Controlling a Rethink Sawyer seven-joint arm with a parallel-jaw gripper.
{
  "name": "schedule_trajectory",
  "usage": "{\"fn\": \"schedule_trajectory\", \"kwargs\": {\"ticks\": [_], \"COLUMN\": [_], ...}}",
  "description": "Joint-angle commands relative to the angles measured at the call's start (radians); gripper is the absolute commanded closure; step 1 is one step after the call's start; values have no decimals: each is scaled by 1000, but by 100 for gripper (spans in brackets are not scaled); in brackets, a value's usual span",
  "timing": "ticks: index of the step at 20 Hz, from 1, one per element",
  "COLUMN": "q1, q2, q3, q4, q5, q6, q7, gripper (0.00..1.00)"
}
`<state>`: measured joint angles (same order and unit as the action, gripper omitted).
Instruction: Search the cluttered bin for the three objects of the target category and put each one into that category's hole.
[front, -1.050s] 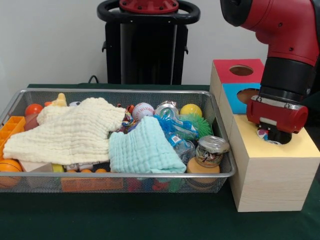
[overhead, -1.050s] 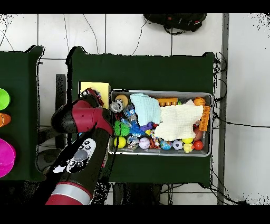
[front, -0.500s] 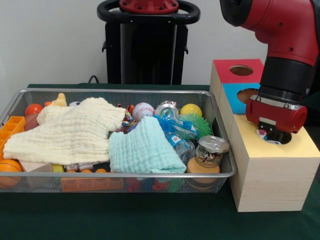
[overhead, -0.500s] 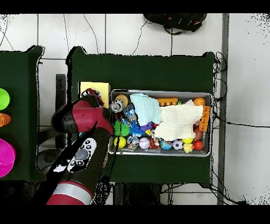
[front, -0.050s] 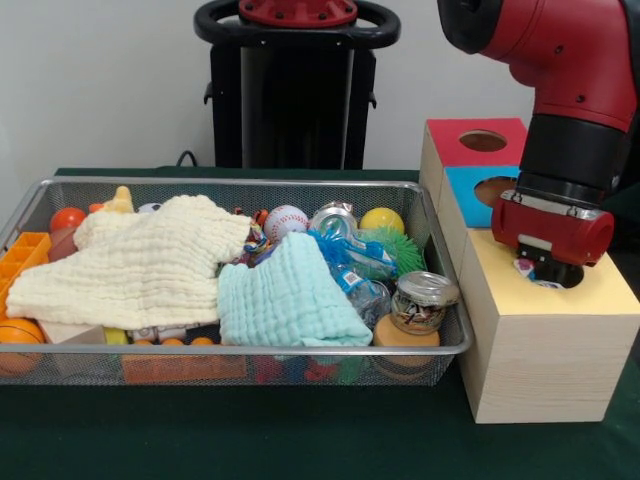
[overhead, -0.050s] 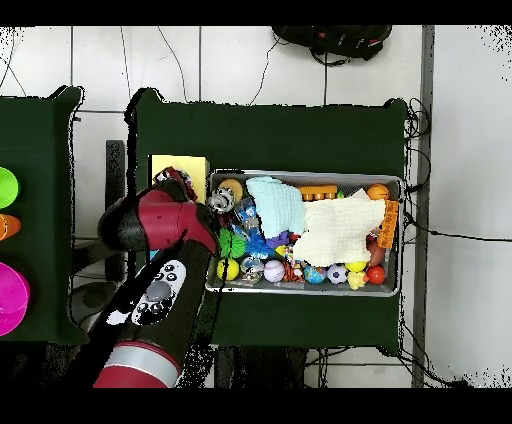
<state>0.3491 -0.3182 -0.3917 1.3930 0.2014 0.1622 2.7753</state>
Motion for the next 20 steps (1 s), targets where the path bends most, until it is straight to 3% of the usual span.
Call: {"fn": "schedule_trajectory", "kwargs": {"ticks": [1,2,10,16,20], "q1": [-93,-94,-175,-168,-200], "q2": [-35,-76,-113,-170,-193], "q3": [115,117,196,196,226], "q4": [119,129,132,112,133], "q5": [-67,-69,-101,-115,-129], "q6": [212,264,304,436,423], "q7": [-68,-79,-147,-139,-153], "gripper": [0,0,0,0,0]}}
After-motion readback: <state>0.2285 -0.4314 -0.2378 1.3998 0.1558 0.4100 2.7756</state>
